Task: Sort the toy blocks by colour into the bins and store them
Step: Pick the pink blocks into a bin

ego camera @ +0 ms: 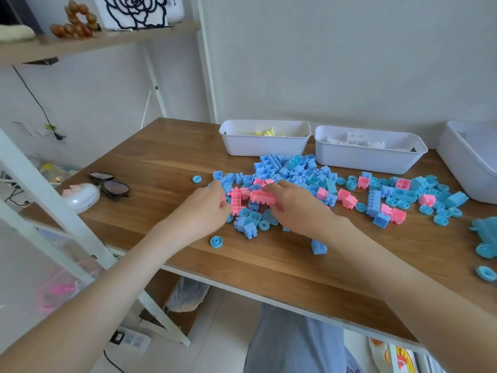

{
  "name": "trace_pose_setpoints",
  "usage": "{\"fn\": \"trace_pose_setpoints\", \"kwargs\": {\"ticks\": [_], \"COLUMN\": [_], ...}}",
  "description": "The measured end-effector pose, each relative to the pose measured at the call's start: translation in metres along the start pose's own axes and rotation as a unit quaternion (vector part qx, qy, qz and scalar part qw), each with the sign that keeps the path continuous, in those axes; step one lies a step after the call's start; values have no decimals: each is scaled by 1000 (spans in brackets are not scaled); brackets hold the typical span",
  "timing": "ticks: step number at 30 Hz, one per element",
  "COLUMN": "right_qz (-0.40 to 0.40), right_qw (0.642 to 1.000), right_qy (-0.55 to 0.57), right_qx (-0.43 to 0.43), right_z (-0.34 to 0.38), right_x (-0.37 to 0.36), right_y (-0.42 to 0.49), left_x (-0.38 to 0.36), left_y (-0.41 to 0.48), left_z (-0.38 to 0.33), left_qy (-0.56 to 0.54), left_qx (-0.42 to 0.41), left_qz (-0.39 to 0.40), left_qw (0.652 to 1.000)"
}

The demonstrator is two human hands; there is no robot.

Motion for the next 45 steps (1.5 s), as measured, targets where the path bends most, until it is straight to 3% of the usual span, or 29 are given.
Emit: {"fn": "trace_pose_setpoints", "kwargs": {"ticks": [12,17,23,28,32,38,45], "right_qz": [-23,-106,-115,-81,-103,-211,-349], "right_qw": [988,968,904,808,809,754,778], "right_qy": [121,176,303,496,475,522,305], "right_qx": [-95,-145,-280,-306,-331,-337,-424], "right_z": [-30,-44,-73,-93,-121,-158,-214], "right_x": [4,22,33,43,56,84,128], "right_y": [-15,-28,-45,-74,-102,-152,-228], "left_x": [-24,-16,-7,-31,-61,-108,-159], "left_y": [53,53,47,38,35,41,32], "left_z": [-3,-11,-53,-109,-149,-220,-308], "left_qy": [78,71,81,59,34,-93,-185], "left_qx": [116,113,71,-40,-91,-129,-189], "left_qz": [28,4,-2,51,80,170,234], "left_qw": [990,991,994,996,992,973,936]}}
Point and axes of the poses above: each hand's wrist, its own y-axis towards the middle knuckle, its own x-axis out of the back of the hand, z = x × y, the point moved 4 cm from there along y, towards the middle knuckle, and after that the axes turned 11 degrees about -y, right-handed, at the moved point
